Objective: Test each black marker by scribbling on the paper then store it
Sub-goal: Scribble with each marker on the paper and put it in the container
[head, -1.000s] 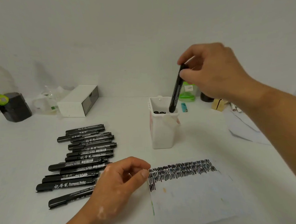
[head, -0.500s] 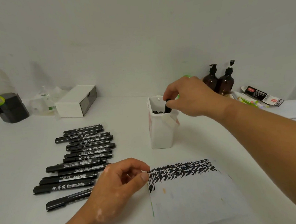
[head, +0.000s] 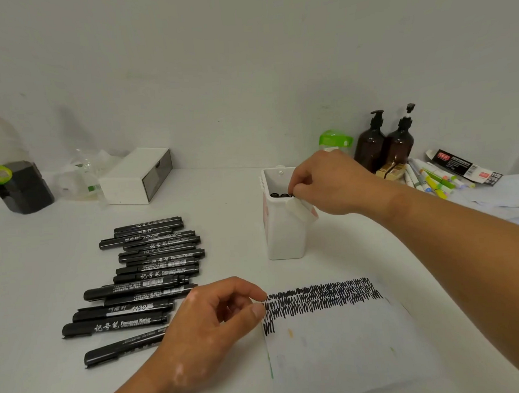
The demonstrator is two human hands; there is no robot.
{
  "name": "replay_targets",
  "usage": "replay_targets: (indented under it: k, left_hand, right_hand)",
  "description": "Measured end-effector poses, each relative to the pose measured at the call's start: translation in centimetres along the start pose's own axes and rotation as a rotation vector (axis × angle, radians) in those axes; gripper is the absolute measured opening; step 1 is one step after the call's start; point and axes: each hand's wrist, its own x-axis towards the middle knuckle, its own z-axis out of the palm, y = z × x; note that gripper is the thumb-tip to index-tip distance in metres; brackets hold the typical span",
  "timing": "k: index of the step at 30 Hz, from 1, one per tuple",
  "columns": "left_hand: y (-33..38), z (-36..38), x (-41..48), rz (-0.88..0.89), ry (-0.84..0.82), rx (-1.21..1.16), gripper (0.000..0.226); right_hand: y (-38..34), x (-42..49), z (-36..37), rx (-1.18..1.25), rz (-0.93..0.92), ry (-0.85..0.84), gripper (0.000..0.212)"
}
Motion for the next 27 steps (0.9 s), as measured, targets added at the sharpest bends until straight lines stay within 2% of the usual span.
replay_targets:
  k: [8, 12, 17, 24, 27]
  left_hand:
    - [0.0, 0.0, 0.0, 0.008, -0.002, -0.002, 0.037]
    - [0.0, 0.0, 0.0, 0.018, -0.004, -0.019, 0.037]
    - [0.0, 0.1, -0.1, 0.021, -0.006, -0.03, 0.037]
    - [0.9, -0.2, -0.4, 0.028, 0.063, 0.031, 0.022]
    - [1.7, -1.4, -0.8, 0.038, 0.125, 0.152, 0.009]
  right_hand:
    - [-0.1, -0.2, -1.4, 0.04, -0.016, 0.032, 0.023]
    - [0.2, -1.1, -3.2, 0.035, -0.055, 0.157, 0.019]
    - [-0.1, -6.4, -2.2, 0.162, -0.152, 0.317, 0.013]
    - [0.2, -12.5, 6.4, 0.38, -0.034, 0.085, 0.016]
    - [0.0, -13.7, 8.9, 0.426, 0.007, 0.089, 0.016]
